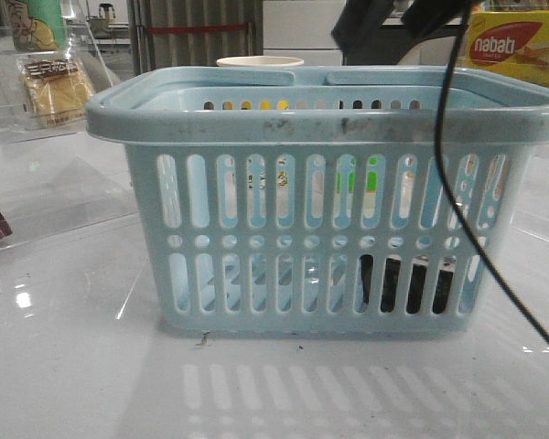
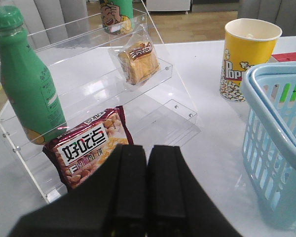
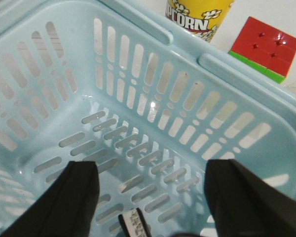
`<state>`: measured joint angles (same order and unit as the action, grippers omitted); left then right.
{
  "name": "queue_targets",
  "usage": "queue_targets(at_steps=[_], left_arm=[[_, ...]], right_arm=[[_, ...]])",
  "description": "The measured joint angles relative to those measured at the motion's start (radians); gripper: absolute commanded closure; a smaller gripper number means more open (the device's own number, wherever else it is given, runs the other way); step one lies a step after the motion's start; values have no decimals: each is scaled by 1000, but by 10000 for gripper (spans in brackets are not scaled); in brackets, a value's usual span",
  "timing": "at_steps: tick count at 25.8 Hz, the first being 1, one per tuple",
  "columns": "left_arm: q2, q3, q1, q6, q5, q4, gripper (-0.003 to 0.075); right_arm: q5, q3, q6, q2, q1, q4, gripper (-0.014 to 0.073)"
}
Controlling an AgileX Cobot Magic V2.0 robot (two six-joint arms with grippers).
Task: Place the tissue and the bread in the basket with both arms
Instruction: 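Open the right gripper to drop the tissue pack into the basket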
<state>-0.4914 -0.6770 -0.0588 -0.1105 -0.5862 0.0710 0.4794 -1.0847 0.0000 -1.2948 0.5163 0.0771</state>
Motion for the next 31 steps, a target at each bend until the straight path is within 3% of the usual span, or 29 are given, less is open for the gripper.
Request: queue_targets(at_steps=[7, 14, 31], left_arm=[[0, 0, 0, 0, 0, 0, 629], [0, 0, 0, 0, 0, 0, 629], [0, 0, 0, 0, 0, 0, 629]], right_arm=[[18, 181, 0, 303, 0, -2, 33], [93, 301, 0, 458, 0, -2, 33], [174, 308, 0, 515, 0, -2, 33]])
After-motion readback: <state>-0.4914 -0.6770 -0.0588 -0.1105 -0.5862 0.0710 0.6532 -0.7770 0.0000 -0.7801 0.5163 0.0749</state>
